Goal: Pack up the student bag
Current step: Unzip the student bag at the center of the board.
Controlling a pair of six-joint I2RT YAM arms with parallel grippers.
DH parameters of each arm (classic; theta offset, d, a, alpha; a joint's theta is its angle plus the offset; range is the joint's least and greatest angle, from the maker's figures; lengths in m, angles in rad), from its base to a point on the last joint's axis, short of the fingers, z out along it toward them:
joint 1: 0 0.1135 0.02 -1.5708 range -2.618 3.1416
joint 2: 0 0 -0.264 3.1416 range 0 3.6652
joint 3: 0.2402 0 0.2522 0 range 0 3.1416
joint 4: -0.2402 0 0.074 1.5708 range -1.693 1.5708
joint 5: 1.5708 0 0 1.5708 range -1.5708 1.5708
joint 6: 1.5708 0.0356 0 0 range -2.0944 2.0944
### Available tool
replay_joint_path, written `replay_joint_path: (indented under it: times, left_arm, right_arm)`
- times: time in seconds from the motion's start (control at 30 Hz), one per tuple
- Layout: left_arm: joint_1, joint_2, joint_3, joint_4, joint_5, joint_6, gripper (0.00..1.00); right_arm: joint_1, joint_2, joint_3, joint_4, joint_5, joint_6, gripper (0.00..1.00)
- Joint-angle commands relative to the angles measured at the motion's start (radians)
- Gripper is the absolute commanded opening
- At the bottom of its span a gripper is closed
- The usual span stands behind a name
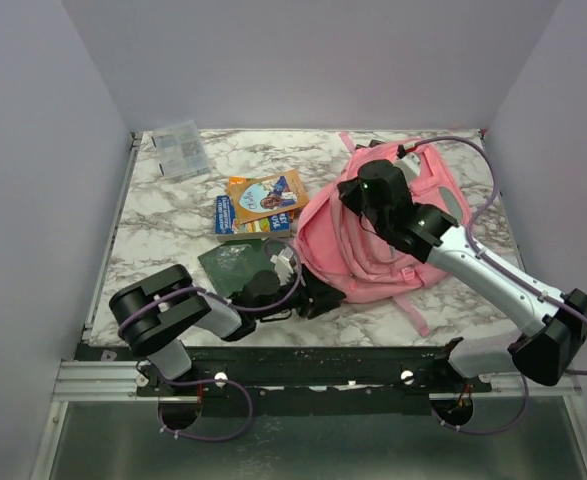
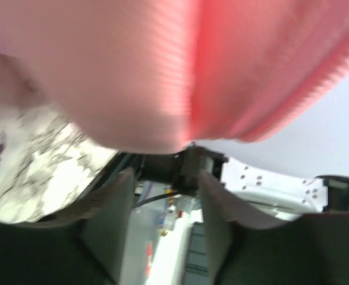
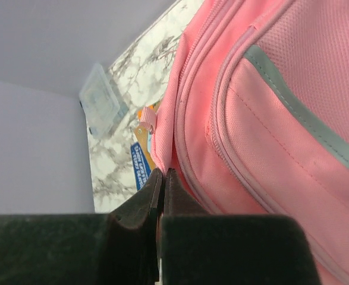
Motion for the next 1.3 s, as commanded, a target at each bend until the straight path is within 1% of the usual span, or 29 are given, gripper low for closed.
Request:
replay_joint_path:
  times: [0.0, 0.07, 0.13, 0.17, 0.23, 0.3, 0.33, 0.37, 0.47, 0.53, 0.67, 0.77, 0.8, 0.83, 0.9, 0.93, 0.97, 1.0, 1.03, 1.1, 1.13, 1.17, 1.2, 1.27]
  left_arm:
    - [0.014, -0.176, -0.085, 0.019, -0.004, 0.173, 0.57]
    - [0.023, -0.283, -0.090, -0.029, 0.001, 0.268, 0.61]
    - [0.027, -0.404, -0.054, -0.188, -0.003, 0.394, 0.67]
    - [0.027, -0.466, -0.015, -0.305, -0.007, 0.480, 0.69]
    - [0.027, -0.543, 0.055, -0.459, -0.030, 0.614, 0.72]
    - [0.027, -0.580, 0.110, -0.556, -0.089, 0.687, 0.80]
    - [0.029, -0.584, 0.133, -0.603, -0.116, 0.705, 0.82]
    - [0.032, -0.580, 0.160, -0.630, -0.140, 0.723, 0.82]
    - [0.035, -0.541, 0.217, -0.640, -0.153, 0.762, 0.83]
    - [0.037, -0.489, 0.263, -0.643, -0.136, 0.768, 0.83]
    - [0.039, -0.402, 0.324, -0.683, -0.114, 0.699, 0.81]
    - [0.041, -0.345, 0.357, -0.682, -0.112, 0.703, 0.80]
    - [0.044, -0.327, 0.377, -0.682, -0.108, 0.703, 0.78]
    - [0.051, -0.305, 0.395, -0.682, -0.093, 0.695, 0.74]
    - [0.076, -0.266, 0.438, -0.682, -0.036, 0.675, 0.54]
    - [0.091, -0.249, 0.456, -0.682, -0.010, 0.666, 0.40]
    - [0.108, -0.236, 0.465, -0.681, 0.016, 0.646, 0.28]
    - [0.130, -0.226, 0.471, -0.676, 0.056, 0.629, 0.16]
    - [0.148, -0.222, 0.475, -0.672, 0.096, 0.610, 0.08]
    - [0.185, -0.227, 0.474, -0.665, 0.162, 0.588, 0.00]
    - [0.201, -0.231, 0.476, -0.664, 0.192, 0.585, 0.00]
    - [0.215, -0.231, 0.483, -0.663, 0.228, 0.579, 0.00]
    - [0.234, -0.225, 0.494, -0.662, 0.267, 0.563, 0.00]
    - [0.269, -0.213, 0.522, -0.662, 0.355, 0.519, 0.00]
  right_arm:
    - [0.002, -0.128, -0.085, 0.267, -0.146, -0.323, 0.01]
    - [0.001, -0.164, -0.121, 0.289, -0.226, -0.408, 0.01]
    - [0.000, -0.191, -0.144, 0.287, -0.265, -0.434, 0.01]
    - [0.001, -0.199, -0.148, 0.277, -0.271, -0.437, 0.01]
    - [0.002, -0.201, -0.140, 0.245, -0.282, -0.434, 0.01]
    - [0.001, -0.196, -0.121, 0.210, -0.289, -0.429, 0.00]
    - [0.002, -0.196, -0.113, 0.198, -0.291, -0.421, 0.01]
    - [0.001, -0.198, -0.108, 0.196, -0.296, -0.415, 0.00]
    - [0.002, -0.203, -0.094, 0.197, -0.317, -0.408, 0.01]
    - [0.002, -0.201, -0.083, 0.193, -0.329, -0.399, 0.01]
    - [0.002, -0.208, -0.080, 0.192, -0.326, -0.382, 0.01]
    - [0.002, -0.207, -0.072, 0.180, -0.343, -0.377, 0.01]
    - [0.002, -0.208, -0.076, 0.182, -0.351, -0.377, 0.01]
    - [0.002, -0.209, -0.082, 0.185, -0.361, -0.378, 0.01]
    - [0.001, -0.208, -0.075, 0.159, -0.370, -0.399, 0.01]
    - [0.002, -0.205, -0.056, 0.115, -0.369, -0.427, 0.02]
    - [0.001, -0.202, -0.035, 0.063, -0.354, -0.451, 0.04]
    - [0.001, -0.204, -0.016, -0.005, -0.335, -0.481, 0.07]
    - [0.001, -0.217, -0.015, -0.051, -0.312, -0.516, 0.14]
    - [0.002, -0.253, -0.031, -0.140, -0.283, -0.580, 0.29]
    - [0.002, -0.276, -0.041, -0.198, -0.267, -0.598, 0.36]
    - [0.001, -0.297, -0.052, -0.246, -0.258, -0.614, 0.46]
    - [0.002, -0.318, -0.064, -0.303, -0.262, -0.626, 0.53]
    - [0.001, -0.358, -0.096, -0.388, -0.295, -0.635, 0.61]
